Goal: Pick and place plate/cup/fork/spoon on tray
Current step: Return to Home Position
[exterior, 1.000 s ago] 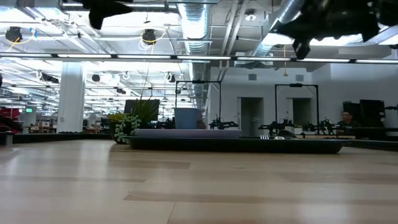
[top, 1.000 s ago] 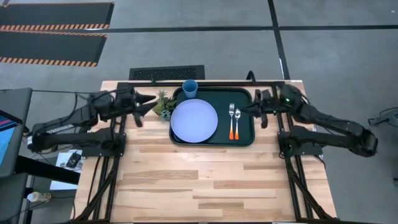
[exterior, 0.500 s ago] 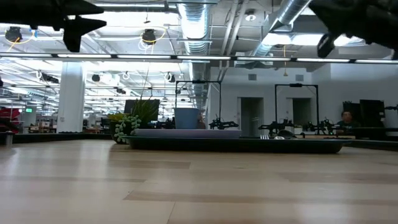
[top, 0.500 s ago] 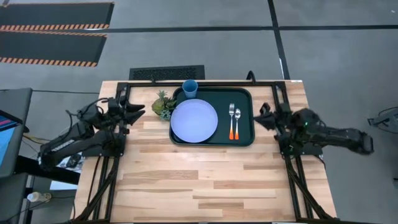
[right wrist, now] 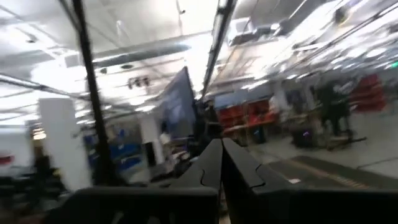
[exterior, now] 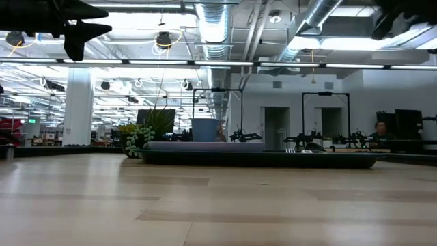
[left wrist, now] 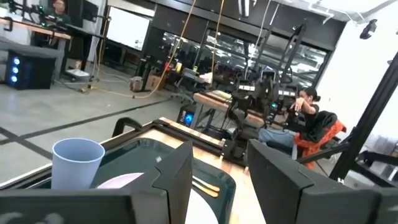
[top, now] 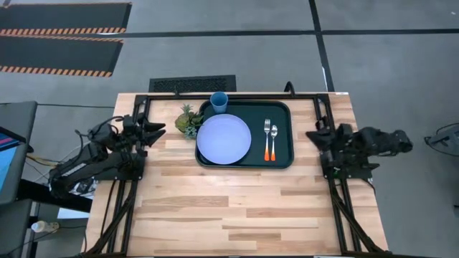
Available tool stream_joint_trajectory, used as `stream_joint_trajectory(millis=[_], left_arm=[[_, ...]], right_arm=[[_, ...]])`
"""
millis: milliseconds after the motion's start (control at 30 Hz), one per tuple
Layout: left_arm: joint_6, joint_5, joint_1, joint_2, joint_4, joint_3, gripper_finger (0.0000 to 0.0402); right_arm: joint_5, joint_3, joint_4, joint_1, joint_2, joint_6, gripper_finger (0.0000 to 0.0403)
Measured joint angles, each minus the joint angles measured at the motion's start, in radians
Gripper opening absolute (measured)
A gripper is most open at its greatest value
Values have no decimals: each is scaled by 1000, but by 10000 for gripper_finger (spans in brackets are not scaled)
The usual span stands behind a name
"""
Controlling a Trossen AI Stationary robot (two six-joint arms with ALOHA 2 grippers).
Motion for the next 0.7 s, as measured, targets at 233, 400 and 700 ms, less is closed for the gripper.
stream_joint_trajectory(millis=[233,400,700], left_arm=[[20,25,1,-2,-26,-35,141],[-39,56,1,-2,105,-149,141],[-85,84,1,-1,271,-286,141]], right_arm=[[-69,143,-374,-7,3,16,26],[-71,-48,-163,-31,-37,11,26],[-77,-209,-121,-137,-32,112,26]])
